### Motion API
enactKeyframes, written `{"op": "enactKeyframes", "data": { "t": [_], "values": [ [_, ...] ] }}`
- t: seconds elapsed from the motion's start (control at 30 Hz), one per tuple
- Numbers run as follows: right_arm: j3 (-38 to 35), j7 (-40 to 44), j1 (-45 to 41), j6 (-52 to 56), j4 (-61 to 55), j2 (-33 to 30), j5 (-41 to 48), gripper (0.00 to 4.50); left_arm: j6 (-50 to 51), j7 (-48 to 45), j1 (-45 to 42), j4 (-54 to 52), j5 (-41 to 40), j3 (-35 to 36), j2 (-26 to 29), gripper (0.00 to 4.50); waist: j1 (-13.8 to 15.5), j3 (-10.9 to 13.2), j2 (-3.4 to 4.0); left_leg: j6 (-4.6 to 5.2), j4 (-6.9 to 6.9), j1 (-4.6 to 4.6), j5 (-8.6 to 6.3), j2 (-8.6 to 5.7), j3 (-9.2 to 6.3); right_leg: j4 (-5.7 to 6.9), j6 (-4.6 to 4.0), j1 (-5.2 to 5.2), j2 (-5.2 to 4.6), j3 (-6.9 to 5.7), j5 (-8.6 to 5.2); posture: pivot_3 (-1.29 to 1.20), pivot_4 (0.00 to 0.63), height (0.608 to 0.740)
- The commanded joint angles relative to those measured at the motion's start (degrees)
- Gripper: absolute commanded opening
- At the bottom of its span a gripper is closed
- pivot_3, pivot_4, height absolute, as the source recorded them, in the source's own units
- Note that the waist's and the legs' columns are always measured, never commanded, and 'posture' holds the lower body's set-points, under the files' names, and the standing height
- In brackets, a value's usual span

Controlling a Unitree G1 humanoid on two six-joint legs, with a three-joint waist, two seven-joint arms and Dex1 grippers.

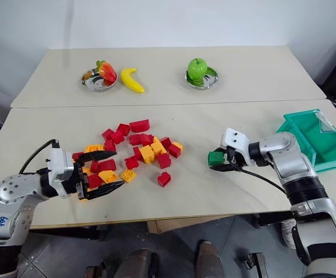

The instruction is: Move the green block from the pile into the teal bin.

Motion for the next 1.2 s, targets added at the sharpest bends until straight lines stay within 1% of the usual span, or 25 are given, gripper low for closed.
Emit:
{"op": "enactKeyframes", "data": {
  "t": [0.03, 0.1, 0.17, 0.2, 0.23, 0.3, 0.37, 0.47, 0.53, 0.6, 0.7, 0.83, 0.93, 1.0, 1.03, 1.1, 1.2],
  "values": [
    [-4.22, -0.67, 1.37, -0.01, -2.12, -1.55, 1.90, 1.53, -0.57, 1.08, -1.63, -1.10, -1.70, -0.61, -1.45, 4.50, 0.09, 0.00, 0.00, 0.00, 0.00, 0.00, 0.00, 0.00, 0.00, 0.00, 0.00, 0.00, 0.00, 0.00, 0.00, 0.00, 0.150, 0.740],
    [-7.15, -0.89, 3.76, 0.48, -4.39, -2.25, 3.97, 1.52, -1.63, 1.95, -2.54, -0.91, -1.64, -0.86, -2.99, 4.50, 0.13, 0.00, 0.00, 0.00, 0.00, 0.00, 0.00, 0.00, -0.01, 0.00, 0.00, 0.00, -0.01, -0.02, 0.00, 0.00, 0.150, 0.740],
    [-13.07, 0.48, 9.28, 3.66, -9.80, -3.64, 10.19, 1.52, -2.41, 3.36, -4.62, -0.19, -2.41, -0.98, -5.37, 4.50, 0.61, 0.00, 0.00, 0.00, 0.00, -0.03, 0.00, -0.01, -0.03, -0.01, 0.00, 0.00, -0.03, -0.07, 0.00, 0.00, 0.150, 0.740],
    [-16.44, -0.41, 11.74, 4.76, -11.94, -3.72, 12.82, 1.52, -2.66, 3.98, -5.72, 0.46, -2.41, -1.15, -6.36, 4.50, 0.75, 0.00, 0.00, 0.00, 0.00, -0.06, 0.00, -0.01, -0.09, -0.01, 0.00, 0.01, -0.04, -0.14, 0.00, 0.00, 0.150, 0.740],
    [-19.78, -2.18, 13.86, 5.05, -13.47, -3.55, 14.63, 1.52, -2.72, 4.39, -6.68, 1.18, -2.36, -1.39, -7.20, 4.50, 0.87, 0.00, 0.00, 0.00, 0.03, -0.06, -0.01, -0.01, -0.10, -0.01, 0.00, 0.03, -0.04, -0.19, 0.00, 0.00, 0.150, 0.740],
    [-28.22, -8.53, 17.87, 5.13, -16.29, -2.42, 17.56, 1.52, -2.86, 4.59, -8.52, 3.20, -2.04, -2.23, -8.65, 4.50, 0.91, 0.00, 0.00, 0.00, 0.06, -0.04, -0.01, -0.01, -0.04, 0.00, 0.00, 0.05, -0.06, -0.21, 0.01, 0.00, 0.150, 0.740],
    [-35.07, -14.39, 20.83, 4.37, -18.68, -1.61, 19.12, 1.52, -3.37, 3.98, -9.80, 5.03, -1.59, -3.17, -9.41, 4.50, 0.95, -0.01, 0.01, -0.01, 0.10, -0.01, -0.01, -0.01, 0.00, 0.04, 0.00, 0.06, -0.06, -0.21, 0.01, 0.00, 0.150, 0.740],
    [-46.02, -21.65, 25.87, 2.97, -21.21, -2.61, 19.48, 1.52, -4.26, 2.88, -11.63, 8.10, -1.51, -4.15, -10.36, 4.50, 1.05, -0.01, 0.02, 0.00, 0.10, 0.01, -0.01, -0.01, 0.03, 0.04, 0.00, 0.06, -0.05, -0.20, 0.01, 0.00, 0.150, 0.740],
    [-50.89, -25.31, 28.07, 2.58, -20.83, -3.58, 18.81, 1.52, -5.13, 1.89, -12.29, 9.72, -0.98, -4.80, -10.29, 4.50, 1.18, -0.01, 0.02, 0.00, 0.09, 0.01, -0.01, 0.00, 0.04, 0.04, 0.00, 0.06, -0.04, -0.20, 0.01, 0.00, 0.150, 0.740],
    [-53.91, -27.66, 31.00, 1.45, -19.40, -5.18, 16.64, 1.52, -5.88, 1.09, -13.82, 11.76, -0.65, -5.44, -10.55, 4.50, 1.40, -0.01, 0.02, 0.00, 0.09, 0.01, -0.01, -0.01, 0.08, 0.02, 0.00, 0.06, -0.05, -0.20, 0.02, 0.00, 0.150, 0.740],
    [-55.40, -30.47, 33.09, 1.45, -17.52, -6.56, 15.19, 1.52, -6.81, -0.02, -15.61, 13.80, -0.59, -6.38, -10.88, 4.50, 1.49, -0.01, 0.02, 0.02, 0.10, 0.09, -0.02, 0.00, 0.12, 0.01, 0.00, 0.12, -0.05, -0.19, 0.02, 0.00, 0.150, 0.740],
    [-55.25, -32.45, 33.60, 0.55, -13.55, -7.82, 13.84, 1.52, -6.71, -0.91, -15.91, 14.65, -1.39, -6.94, -11.48, 4.50, 1.27, -0.06, 0.10, 0.03, 0.07, 0.11, -0.02, 0.00, 0.14, 0.01, 0.00, 0.13, -0.04, -0.18, 0.02, 0.00, 0.150, 0.740],
    [-54.27, -33.90, 31.77, 0.63, -10.90, -7.74, 13.97, 1.52, -7.14, -1.92, -14.88, 14.61, -0.92, -7.54, -11.41, 4.50, 0.93, -0.07, 0.12, 0.03, 0.03, 0.13, -0.02, 0.02, 0.15, 0.00, 0.00, 0.13, -0.04, -0.18, 0.02, 0.00, 0.150, 0.740],
    [-52.75, -35.54, 29.74, -1.06, -7.73, -8.19, 12.37, 2.24, -7.63, -1.57, -15.00, 14.73, -0.53, -7.50, -11.48, 4.50, 0.73, -0.07, 0.12, 0.03, 0.03, 0.12, -0.02, 0.02, 0.15, -0.01, 0.00, 0.13, -0.03, -0.18, 0.02, 0.00, 0.150, 0.740],
    [-52.33, -36.51, 28.89, -2.16, -6.42, -8.35, 11.57, 2.45, -7.89, -1.34, -15.11, 14.84, -0.32, -7.46, -11.51, 4.50, 0.51, -0.07, 0.12, 0.03, 0.04, 0.13, -0.02, 0.03, 0.15, 0.00, 0.00, 0.13, -0.04, -0.18, 0.02, 0.00, 0.150, 0.740],
    [-52.40, -37.74, 26.98, -3.90, -4.01, -8.70, 11.35, 3.08, -9.38, 0.34, -15.54, 15.74, 1.47, -7.12, -11.34, 4.50, 0.39, -0.07, 0.14, 0.03, 0.04, 0.12, -0.02, 0.02, 0.15, -0.01, 0.00, 0.13, -0.04, -0.18, 0.02, 0.00, 0.150, 0.740],
    [-52.08, -36.12, 25.35, -4.80, -2.72, -8.57, 12.81, 4.10, -10.81, 2.39, -15.54, 16.59, 3.15, -6.40, -11.00, 4.50, 0.30, -0.09, 0.16, 0.03, 0.03, 0.12, -0.02, 0.02, 0.14, -0.02, 0.00, 0.13, -0.04, -0.18, 0.02, 0.00, 0.150, 0.740]
  ]
}}
